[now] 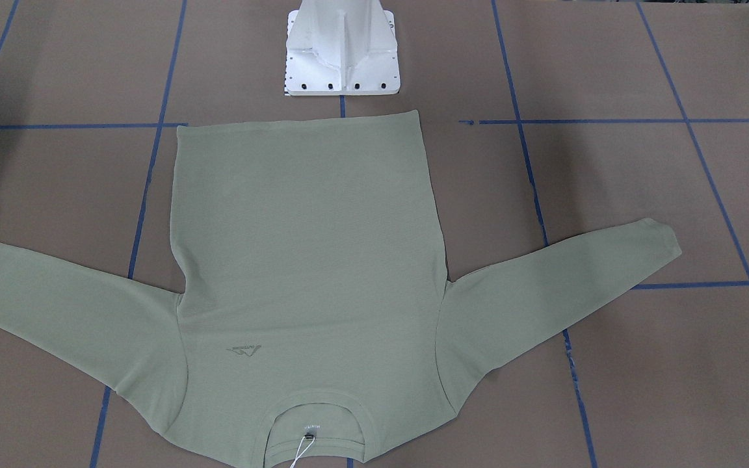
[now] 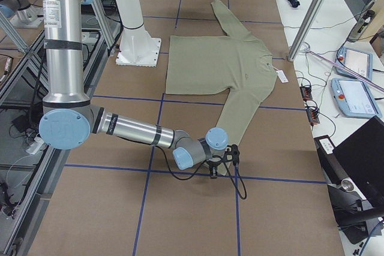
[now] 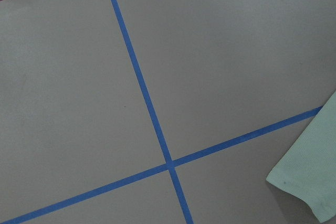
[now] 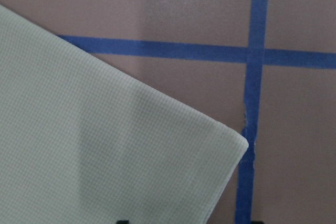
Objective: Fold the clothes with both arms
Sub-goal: 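Grasp the sleeve cuff nearest the right gripper with the right gripper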
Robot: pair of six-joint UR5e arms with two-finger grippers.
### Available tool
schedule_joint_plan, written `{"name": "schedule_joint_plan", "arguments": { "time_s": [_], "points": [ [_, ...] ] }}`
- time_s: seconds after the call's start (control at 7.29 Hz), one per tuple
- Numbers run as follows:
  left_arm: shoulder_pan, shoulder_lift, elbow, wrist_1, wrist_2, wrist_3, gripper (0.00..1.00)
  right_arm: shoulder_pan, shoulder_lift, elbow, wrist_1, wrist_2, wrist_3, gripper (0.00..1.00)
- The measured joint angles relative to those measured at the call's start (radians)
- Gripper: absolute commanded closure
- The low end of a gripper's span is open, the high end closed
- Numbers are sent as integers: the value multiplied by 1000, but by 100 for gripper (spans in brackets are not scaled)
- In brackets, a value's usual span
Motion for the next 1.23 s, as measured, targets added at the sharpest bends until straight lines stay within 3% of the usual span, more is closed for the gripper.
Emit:
{"name": "schedule_joint_plan", "arguments": {
  "time_s": [0.14, 0.27, 0.96, 1.23],
  "points": [
    [0, -1, 0, 0, 0, -1, 0, -1, 1, 0, -2, 2, 0, 93],
    [0, -3, 0, 1, 0, -3, 0, -1, 2, 2, -2, 5, 1, 99],
    [0, -6, 2, 2, 0, -2, 0, 12, 57, 52, -11, 115, 12, 100],
    [0, -5, 0, 3, 0, -4, 0, 24, 187, 78, -67, 204, 133, 100]
  ]
}}
